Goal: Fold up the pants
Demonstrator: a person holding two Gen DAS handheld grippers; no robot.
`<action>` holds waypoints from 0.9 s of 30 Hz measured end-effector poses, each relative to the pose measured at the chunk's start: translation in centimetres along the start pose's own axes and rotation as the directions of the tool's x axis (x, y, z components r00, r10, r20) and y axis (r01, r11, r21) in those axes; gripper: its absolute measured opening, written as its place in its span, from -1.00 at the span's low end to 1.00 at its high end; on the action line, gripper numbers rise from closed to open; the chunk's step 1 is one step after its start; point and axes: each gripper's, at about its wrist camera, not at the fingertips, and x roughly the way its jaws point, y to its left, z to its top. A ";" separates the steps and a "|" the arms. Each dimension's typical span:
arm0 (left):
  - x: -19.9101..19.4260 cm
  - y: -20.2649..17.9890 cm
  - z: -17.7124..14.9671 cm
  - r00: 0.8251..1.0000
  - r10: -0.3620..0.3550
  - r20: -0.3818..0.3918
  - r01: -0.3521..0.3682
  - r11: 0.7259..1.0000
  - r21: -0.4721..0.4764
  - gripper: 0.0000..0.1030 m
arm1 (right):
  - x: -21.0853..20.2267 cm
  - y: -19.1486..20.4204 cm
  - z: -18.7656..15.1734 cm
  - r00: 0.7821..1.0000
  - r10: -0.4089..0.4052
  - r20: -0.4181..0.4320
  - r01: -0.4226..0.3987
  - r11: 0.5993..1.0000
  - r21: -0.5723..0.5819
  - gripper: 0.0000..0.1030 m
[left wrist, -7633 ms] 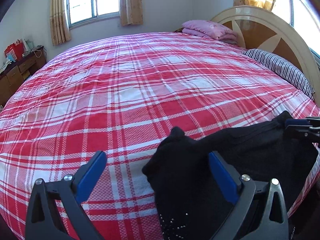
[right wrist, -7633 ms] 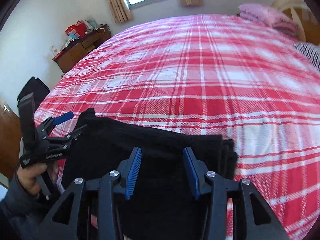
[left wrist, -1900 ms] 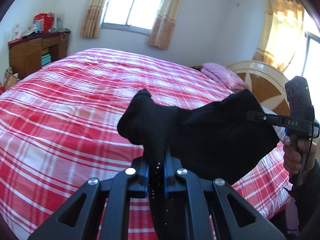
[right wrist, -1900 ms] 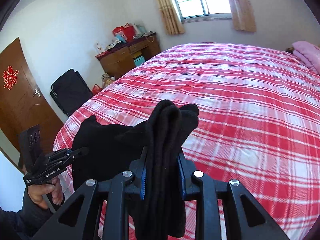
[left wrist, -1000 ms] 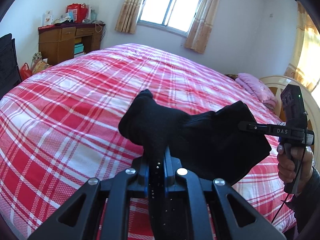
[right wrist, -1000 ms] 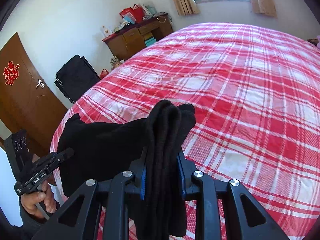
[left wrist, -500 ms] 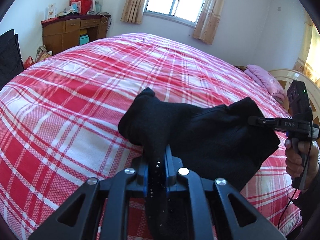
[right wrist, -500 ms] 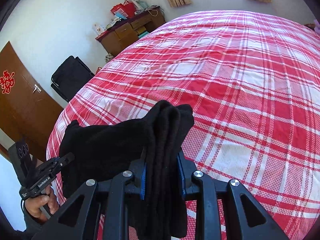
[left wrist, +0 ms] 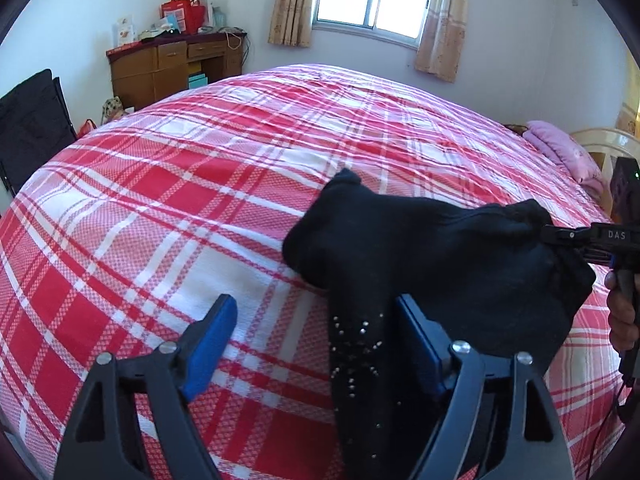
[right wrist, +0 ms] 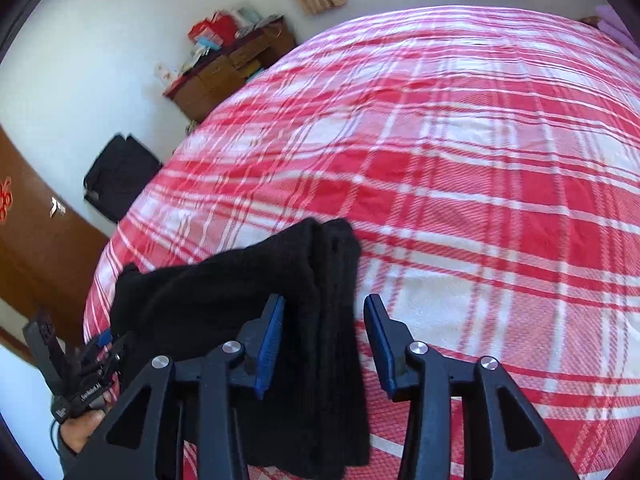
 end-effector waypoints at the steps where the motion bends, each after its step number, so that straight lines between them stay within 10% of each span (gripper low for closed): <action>1: -0.2 0.0 0.0 1.000 0.017 0.001 -0.017 1.000 0.005 0.70 | -0.5 -0.4 0.0 1.000 -0.010 0.014 0.010 1.000 0.013 -0.14; 12: -4.3 0.0 0.7 0.983 0.161 0.094 -0.158 0.987 -0.034 0.83 | -10.0 -3.4 -4.3 0.971 -0.196 0.138 0.189 0.980 0.063 -0.07; 27: -14.2 -5.5 2.3 0.955 0.047 0.291 -0.070 0.995 0.067 1.00 | -22.5 4.9 -10.4 0.911 -0.219 0.349 0.288 0.945 -0.157 0.33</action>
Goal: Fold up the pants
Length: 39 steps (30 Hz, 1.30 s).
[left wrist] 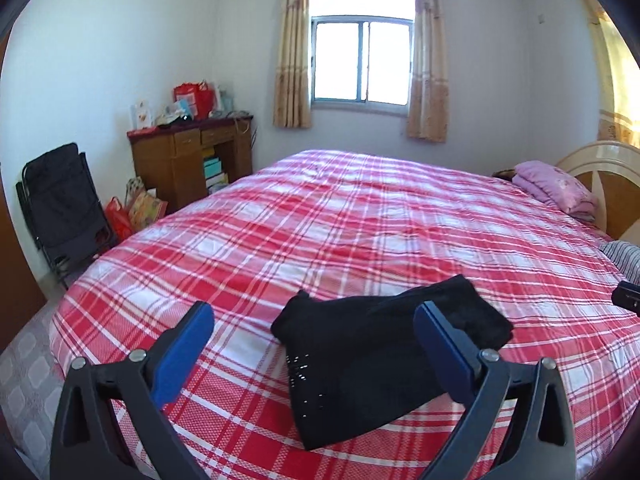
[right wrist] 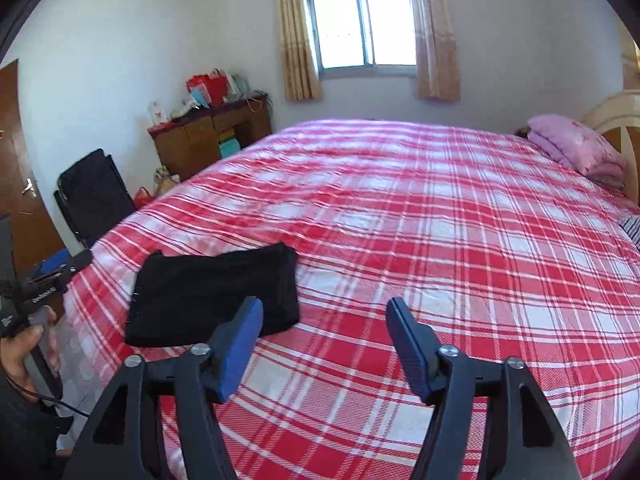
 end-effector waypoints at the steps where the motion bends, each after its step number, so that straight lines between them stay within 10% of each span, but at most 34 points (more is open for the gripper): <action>1: -0.4 -0.2 0.2 1.000 -0.009 0.009 0.009 1.000 0.003 1.00 | -0.5 0.4 0.0 1.000 0.004 0.011 -0.004 1.000 -0.011 0.33; 39: -2.3 -3.6 0.4 0.999 -0.024 0.041 0.021 0.997 0.077 1.00 | -3.1 2.8 -0.3 0.997 -0.046 0.067 0.052 0.994 -0.099 0.34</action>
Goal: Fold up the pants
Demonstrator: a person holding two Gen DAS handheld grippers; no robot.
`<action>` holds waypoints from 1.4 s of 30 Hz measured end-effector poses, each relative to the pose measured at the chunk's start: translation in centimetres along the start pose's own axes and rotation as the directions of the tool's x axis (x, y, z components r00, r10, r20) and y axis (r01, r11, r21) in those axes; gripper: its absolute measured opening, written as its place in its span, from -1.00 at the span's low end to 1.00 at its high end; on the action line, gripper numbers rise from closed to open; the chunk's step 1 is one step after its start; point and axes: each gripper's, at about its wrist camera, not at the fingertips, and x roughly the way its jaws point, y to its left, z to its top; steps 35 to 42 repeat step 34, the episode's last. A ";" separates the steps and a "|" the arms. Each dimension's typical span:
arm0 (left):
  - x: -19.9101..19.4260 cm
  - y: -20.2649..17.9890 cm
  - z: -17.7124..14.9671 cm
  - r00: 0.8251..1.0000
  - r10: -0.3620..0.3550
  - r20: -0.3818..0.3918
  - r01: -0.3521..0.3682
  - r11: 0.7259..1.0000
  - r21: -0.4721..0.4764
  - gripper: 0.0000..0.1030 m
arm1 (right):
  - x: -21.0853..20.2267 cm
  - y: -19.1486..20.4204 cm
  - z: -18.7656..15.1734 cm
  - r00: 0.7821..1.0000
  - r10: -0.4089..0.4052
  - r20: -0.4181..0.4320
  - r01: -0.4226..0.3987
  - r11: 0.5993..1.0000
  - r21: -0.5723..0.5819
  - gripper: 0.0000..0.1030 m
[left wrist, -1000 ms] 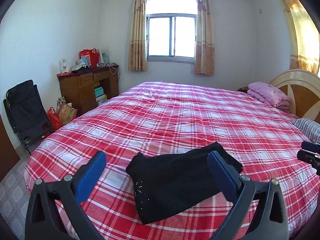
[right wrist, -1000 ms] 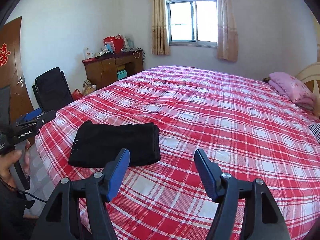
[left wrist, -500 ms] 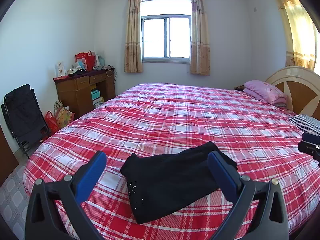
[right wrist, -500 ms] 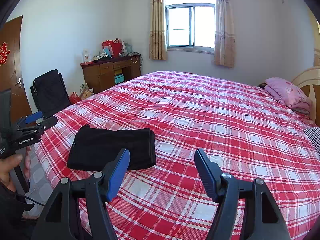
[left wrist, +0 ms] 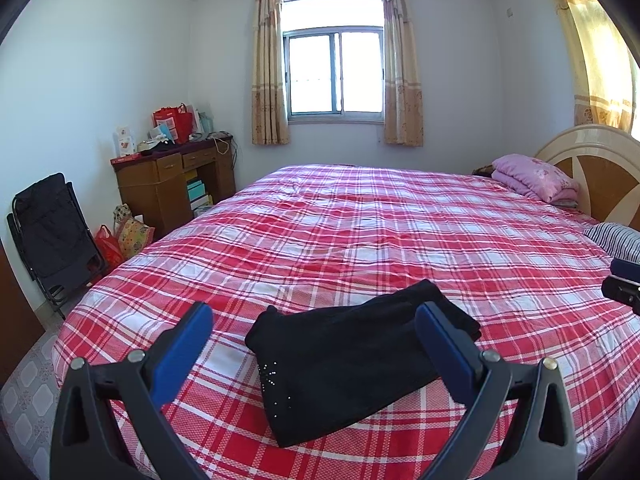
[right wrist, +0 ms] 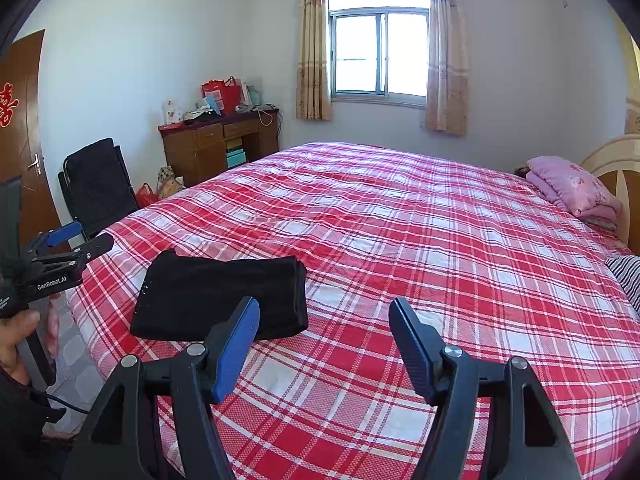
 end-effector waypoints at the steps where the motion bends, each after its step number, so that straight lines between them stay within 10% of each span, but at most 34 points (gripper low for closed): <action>1: 0.0 -0.1 0.0 1.000 0.002 0.000 -0.002 1.000 0.003 1.00 | 0.0 0.0 0.0 1.000 -0.001 0.001 0.001 1.000 0.000 0.34; 42: 0.7 -0.9 -0.7 0.998 0.068 -0.006 -0.068 0.997 0.045 1.00 | 0.2 0.3 -0.2 1.000 0.007 -0.001 -0.007 1.000 -0.019 0.34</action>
